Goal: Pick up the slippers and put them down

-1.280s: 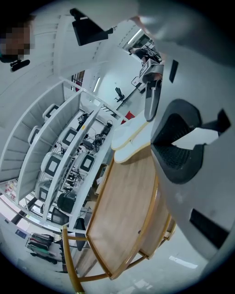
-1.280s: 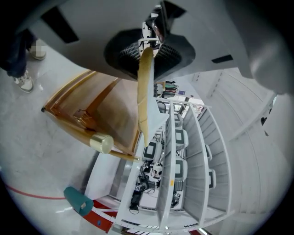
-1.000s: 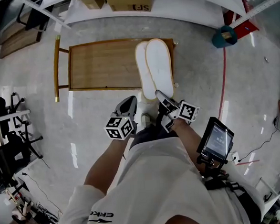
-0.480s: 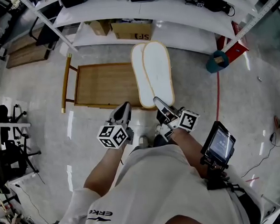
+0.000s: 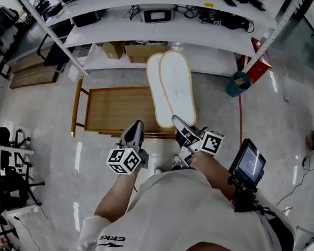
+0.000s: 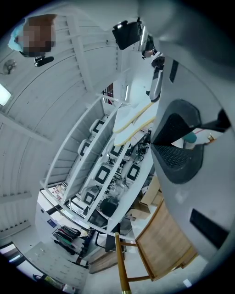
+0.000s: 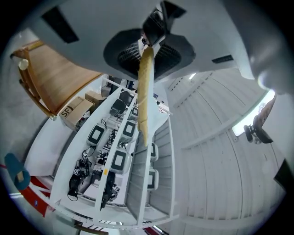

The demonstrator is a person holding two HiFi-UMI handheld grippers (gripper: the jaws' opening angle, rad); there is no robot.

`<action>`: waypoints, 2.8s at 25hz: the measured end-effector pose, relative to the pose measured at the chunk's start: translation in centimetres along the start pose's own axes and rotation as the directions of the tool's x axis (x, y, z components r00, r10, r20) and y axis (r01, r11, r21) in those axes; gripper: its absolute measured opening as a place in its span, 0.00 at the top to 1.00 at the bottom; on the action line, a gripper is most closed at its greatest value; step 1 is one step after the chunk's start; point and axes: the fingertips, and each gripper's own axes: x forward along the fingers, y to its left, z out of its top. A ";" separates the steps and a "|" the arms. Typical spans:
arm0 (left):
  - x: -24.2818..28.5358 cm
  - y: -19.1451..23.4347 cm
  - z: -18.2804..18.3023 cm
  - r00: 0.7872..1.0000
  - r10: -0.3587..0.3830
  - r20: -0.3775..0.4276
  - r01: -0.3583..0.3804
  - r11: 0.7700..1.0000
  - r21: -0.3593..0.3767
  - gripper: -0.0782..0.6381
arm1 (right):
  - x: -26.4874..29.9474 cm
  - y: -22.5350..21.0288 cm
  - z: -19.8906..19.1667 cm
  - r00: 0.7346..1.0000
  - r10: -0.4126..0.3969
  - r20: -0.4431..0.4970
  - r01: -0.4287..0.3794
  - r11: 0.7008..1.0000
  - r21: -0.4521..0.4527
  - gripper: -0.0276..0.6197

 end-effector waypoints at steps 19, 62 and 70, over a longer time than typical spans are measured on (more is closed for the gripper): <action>-0.3 -2.1 2.9 0.997 -0.068 0.038 0.067 0.997 0.023 0.89 | -1.2 3.0 0.3 0.999 -0.041 0.021 0.042 0.998 -0.049 0.87; -0.9 2.9 3.3 0.961 0.252 0.111 -0.255 0.967 0.021 0.89 | 8.0 -4.2 -3.4 0.917 -0.127 -0.379 0.022 0.963 -0.269 0.87; -3.4 5.6 4.6 0.929 0.332 0.165 -0.337 0.942 0.002 0.89 | 10.5 -3.6 -6.1 0.882 -0.104 -0.461 -0.036 0.958 -0.284 0.87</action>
